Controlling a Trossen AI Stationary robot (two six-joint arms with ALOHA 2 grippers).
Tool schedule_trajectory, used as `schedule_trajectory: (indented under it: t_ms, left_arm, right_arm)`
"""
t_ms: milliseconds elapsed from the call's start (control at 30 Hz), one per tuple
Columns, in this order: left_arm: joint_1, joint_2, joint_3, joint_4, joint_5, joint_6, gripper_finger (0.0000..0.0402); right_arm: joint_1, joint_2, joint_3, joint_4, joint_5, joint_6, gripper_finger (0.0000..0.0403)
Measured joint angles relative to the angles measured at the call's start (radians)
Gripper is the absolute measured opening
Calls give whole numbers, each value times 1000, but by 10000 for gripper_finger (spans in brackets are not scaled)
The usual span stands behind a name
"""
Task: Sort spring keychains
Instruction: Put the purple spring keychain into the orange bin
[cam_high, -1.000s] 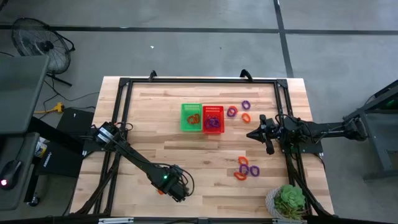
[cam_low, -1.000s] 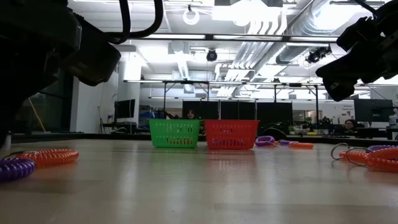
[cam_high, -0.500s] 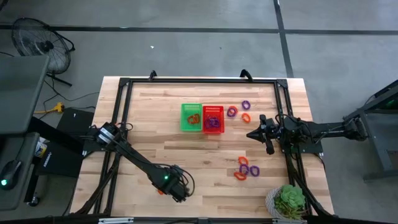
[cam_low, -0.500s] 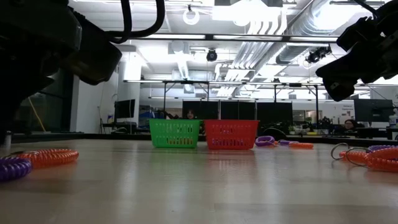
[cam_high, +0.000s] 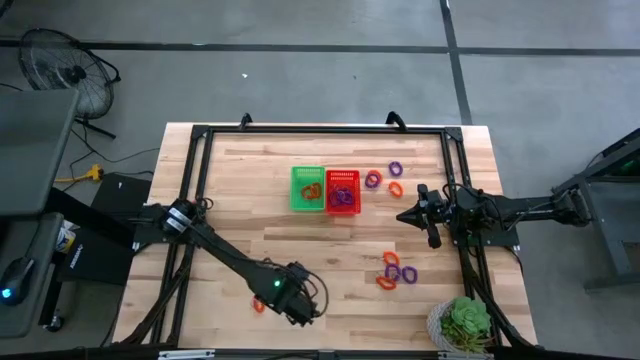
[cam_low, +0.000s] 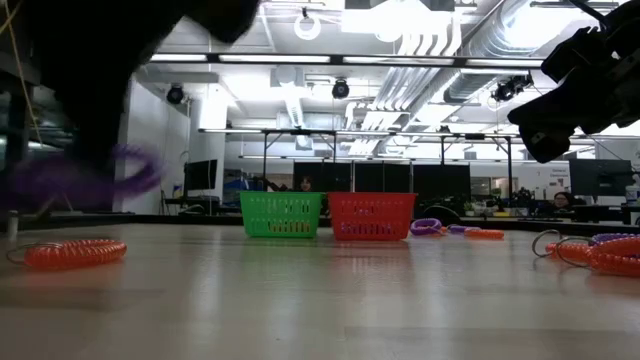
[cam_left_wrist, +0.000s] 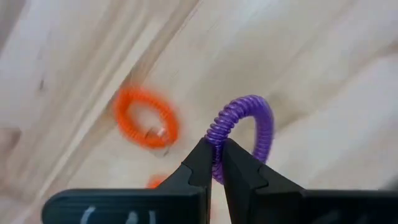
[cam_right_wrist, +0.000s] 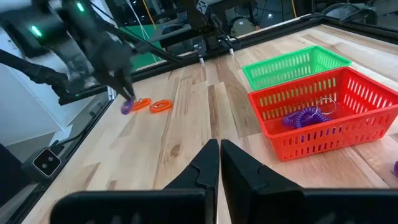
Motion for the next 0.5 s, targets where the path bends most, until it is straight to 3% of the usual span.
schedule_trajectory:
  t_ms: [267,500]
  left_arm:
    - [154,-4,225,-66,-125,252,18]
    - [364,-4,281,-42,-132,518,18]
  right_arm:
    - [0,0,0,0,0,0,12]
    - [0,0,0,0,0,0,12]
